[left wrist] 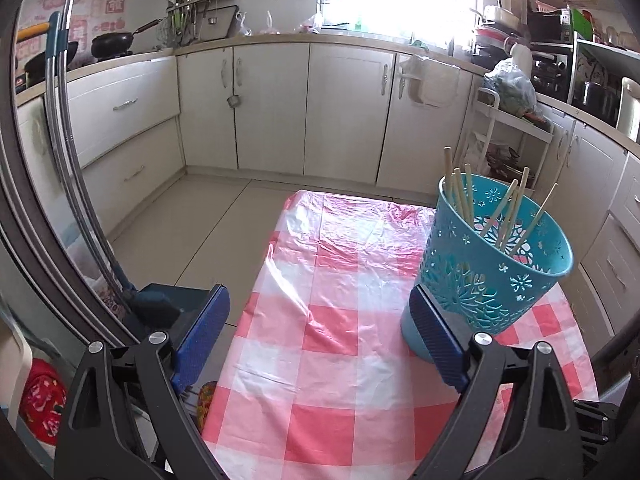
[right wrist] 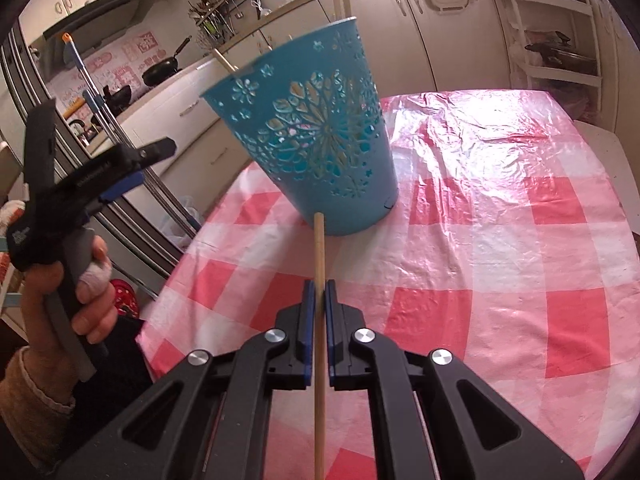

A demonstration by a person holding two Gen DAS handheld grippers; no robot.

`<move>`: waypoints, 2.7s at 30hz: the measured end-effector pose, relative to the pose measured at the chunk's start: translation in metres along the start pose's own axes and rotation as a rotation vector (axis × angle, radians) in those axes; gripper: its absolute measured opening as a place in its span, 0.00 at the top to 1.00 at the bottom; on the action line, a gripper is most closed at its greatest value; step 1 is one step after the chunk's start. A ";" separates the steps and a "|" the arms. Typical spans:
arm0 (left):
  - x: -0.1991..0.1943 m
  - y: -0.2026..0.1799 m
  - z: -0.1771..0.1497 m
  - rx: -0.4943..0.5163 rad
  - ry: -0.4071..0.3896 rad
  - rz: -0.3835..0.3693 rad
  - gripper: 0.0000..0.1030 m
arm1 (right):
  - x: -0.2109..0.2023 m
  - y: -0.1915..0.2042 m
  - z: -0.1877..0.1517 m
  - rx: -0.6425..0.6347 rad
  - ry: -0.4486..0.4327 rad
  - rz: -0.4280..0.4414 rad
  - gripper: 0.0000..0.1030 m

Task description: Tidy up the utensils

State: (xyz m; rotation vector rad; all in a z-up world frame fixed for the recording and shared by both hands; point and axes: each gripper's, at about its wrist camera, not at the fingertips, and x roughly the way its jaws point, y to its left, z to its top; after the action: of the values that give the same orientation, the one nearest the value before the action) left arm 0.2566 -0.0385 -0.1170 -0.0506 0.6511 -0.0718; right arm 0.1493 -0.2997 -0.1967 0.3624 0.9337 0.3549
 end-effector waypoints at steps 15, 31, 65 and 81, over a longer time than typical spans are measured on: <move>0.016 -0.005 -0.008 0.016 0.046 0.015 0.15 | -0.047 0.021 0.023 0.009 -0.152 0.144 0.94; 0.017 -0.005 -0.009 0.011 0.051 0.005 0.15 | -0.143 0.073 0.145 -0.103 -0.435 0.230 0.94; -0.113 -0.037 -0.009 0.146 0.071 0.034 0.07 | -0.142 0.084 0.039 -0.008 -0.257 -0.328 0.07; -0.263 -0.011 -0.052 0.134 -0.003 0.034 0.07 | -0.221 0.177 -0.073 -0.144 -0.387 -0.360 0.07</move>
State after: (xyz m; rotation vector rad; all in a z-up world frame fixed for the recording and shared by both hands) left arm 0.0159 -0.0295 0.0015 0.0899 0.6425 -0.0824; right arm -0.0558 -0.2308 -0.0004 0.1179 0.5737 0.0167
